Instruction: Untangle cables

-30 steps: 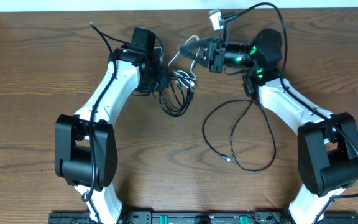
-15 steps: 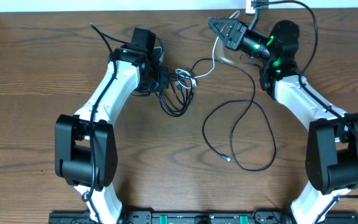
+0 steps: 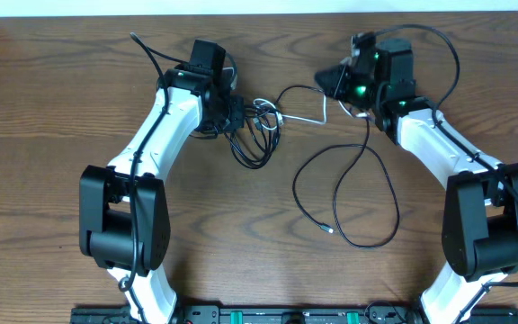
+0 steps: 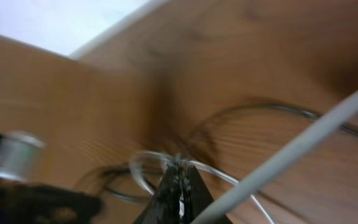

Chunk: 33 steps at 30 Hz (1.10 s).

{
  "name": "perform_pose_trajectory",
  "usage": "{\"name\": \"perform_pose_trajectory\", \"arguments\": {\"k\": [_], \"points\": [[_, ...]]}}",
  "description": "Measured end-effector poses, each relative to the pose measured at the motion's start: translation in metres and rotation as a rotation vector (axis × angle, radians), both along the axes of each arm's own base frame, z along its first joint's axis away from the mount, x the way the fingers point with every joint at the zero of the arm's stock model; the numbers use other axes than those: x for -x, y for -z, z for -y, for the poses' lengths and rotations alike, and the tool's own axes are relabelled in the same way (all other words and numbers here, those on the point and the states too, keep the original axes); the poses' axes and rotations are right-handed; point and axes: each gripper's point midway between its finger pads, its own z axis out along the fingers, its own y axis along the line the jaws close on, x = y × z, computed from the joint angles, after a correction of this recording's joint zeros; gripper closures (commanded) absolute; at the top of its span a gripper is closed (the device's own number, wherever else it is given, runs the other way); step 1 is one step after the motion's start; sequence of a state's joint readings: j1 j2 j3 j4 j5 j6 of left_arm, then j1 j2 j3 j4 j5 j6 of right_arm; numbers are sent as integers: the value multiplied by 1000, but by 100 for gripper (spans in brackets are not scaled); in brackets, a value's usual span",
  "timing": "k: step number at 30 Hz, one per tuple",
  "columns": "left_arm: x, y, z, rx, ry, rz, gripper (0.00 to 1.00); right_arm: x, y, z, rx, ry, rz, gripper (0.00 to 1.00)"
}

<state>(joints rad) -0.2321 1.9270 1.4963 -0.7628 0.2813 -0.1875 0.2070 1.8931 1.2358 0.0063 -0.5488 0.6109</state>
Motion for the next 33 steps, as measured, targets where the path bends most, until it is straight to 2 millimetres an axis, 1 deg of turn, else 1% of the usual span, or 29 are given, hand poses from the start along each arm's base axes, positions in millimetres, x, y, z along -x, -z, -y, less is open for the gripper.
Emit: {"name": "perform_pose_trajectory", "arguments": {"k": [2, 6, 8, 10, 12, 14, 16, 17, 20, 22, 24, 26, 27, 28, 30, 32, 33], "points": [[0, 0, 0, 0, 0, 0, 92, 11, 21, 9, 81, 0, -64, 99], [0, 0, 0, 0, 0, 1, 92, 31, 52, 29, 235, 3, -156, 99], [-1, 0, -2, -10, -3, 4, 92, 38, 63, 41, 306, 12, -194, 99], [-2, 1, -6, -36, -11, 10, 92, 42, 67, 51, 347, 23, -212, 99], [-4, 3, -14, -82, -25, 20, 92, 44, 67, 65, 381, 45, -225, 99], [-6, 3, -21, -120, -37, 29, 92, 45, 59, 79, 405, 76, -223, 99], [-8, 4, -26, -150, -47, 36, 92, 45, 45, 96, 431, 121, -210, 99], [-8, 4, -28, -162, -50, 39, 92, 45, 35, 106, 444, 148, -194, 99], [-9, 4, -31, -175, -54, 42, 92, 46, -5, 133, 476, 236, -125, 99], [-9, 4, -31, -174, -54, 42, 92, 48, -27, 144, 486, 274, -81, 99], [-9, 4, -30, -169, -53, 42, 92, 52, -45, 149, 494, 295, -43, 99], [-9, 4, -29, -163, -51, 42, 92, 57, -50, 151, 503, 298, -38, 99], [-9, 4, -28, -161, -51, 42, 92, 57, -50, 151, 505, 295, -41, 96], [-9, 4, -28, -159, -50, 42, 92, 60, -48, 151, 510, 293, -52, 90], [-8, 4, -26, -147, -46, 40, 92, 64, -43, 152, 525, 282, -75, 73], [-8, 4, -24, -137, -43, 37, 92, 68, -39, 153, 536, 275, -95, 66], [-8, 3, -23, -130, -41, 35, 92, 70, -37, 153, 538, 273, -104, 60]]}}
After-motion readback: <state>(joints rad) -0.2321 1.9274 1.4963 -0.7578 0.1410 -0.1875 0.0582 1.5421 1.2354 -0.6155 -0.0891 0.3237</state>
